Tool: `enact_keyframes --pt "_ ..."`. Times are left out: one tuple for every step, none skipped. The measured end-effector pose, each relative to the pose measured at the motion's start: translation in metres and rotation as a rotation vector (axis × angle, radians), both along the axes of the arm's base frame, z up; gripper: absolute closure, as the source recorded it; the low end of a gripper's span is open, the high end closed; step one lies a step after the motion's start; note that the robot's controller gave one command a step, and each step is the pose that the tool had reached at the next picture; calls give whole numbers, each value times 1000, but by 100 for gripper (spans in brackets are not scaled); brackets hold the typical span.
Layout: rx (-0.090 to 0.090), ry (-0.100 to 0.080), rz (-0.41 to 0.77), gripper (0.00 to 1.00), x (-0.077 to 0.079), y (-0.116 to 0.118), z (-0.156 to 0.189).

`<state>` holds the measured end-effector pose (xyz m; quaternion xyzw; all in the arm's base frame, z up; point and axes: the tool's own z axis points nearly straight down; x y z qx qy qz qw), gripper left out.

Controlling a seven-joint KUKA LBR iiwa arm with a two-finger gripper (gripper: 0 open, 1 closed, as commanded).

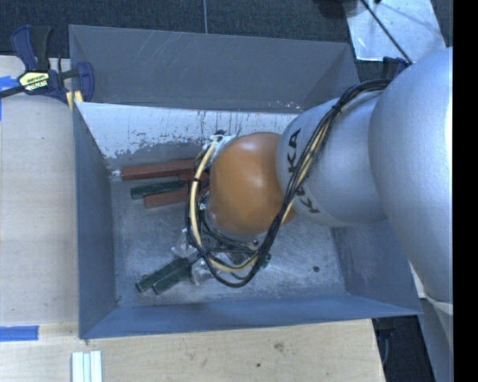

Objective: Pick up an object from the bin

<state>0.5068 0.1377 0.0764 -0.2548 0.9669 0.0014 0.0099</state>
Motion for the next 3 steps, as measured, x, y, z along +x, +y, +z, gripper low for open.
enact_keyframes --pt "0 0 0 100 0 0 0" --pt "1 13 86 100 10 -4 -1" --pt "-8 15 137 100 -4 2 136"
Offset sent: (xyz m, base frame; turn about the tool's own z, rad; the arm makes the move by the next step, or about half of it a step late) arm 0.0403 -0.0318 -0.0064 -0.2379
